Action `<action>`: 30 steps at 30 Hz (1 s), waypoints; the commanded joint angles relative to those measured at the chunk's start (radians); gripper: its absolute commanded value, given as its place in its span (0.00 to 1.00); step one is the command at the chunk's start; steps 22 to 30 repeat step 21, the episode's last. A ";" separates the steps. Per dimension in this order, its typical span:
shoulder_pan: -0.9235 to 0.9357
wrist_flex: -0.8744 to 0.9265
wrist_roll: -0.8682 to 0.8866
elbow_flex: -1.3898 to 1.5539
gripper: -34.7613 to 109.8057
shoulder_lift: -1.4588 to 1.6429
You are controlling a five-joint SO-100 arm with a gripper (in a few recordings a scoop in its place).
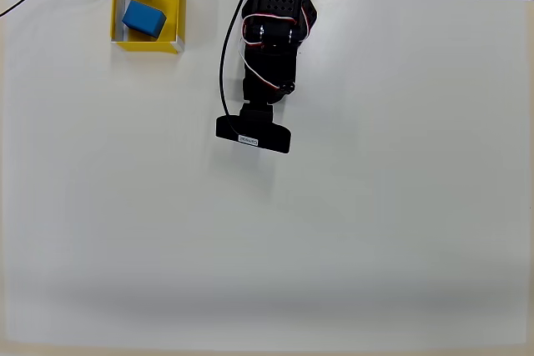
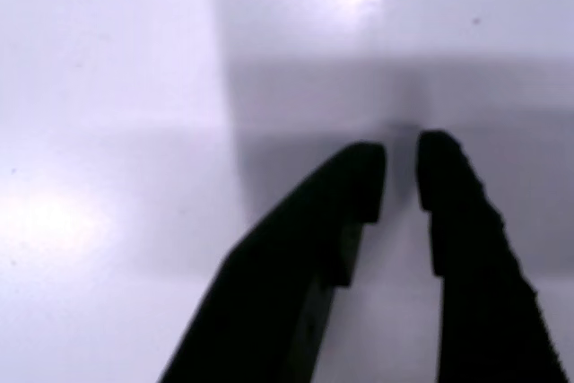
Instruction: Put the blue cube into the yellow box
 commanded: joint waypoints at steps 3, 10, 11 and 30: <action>-0.006 0.006 -0.005 0.026 0.29 0.021; -0.014 0.005 -0.005 0.026 0.29 0.020; -0.014 0.005 -0.005 0.026 0.29 0.020; -0.014 0.005 -0.005 0.026 0.29 0.020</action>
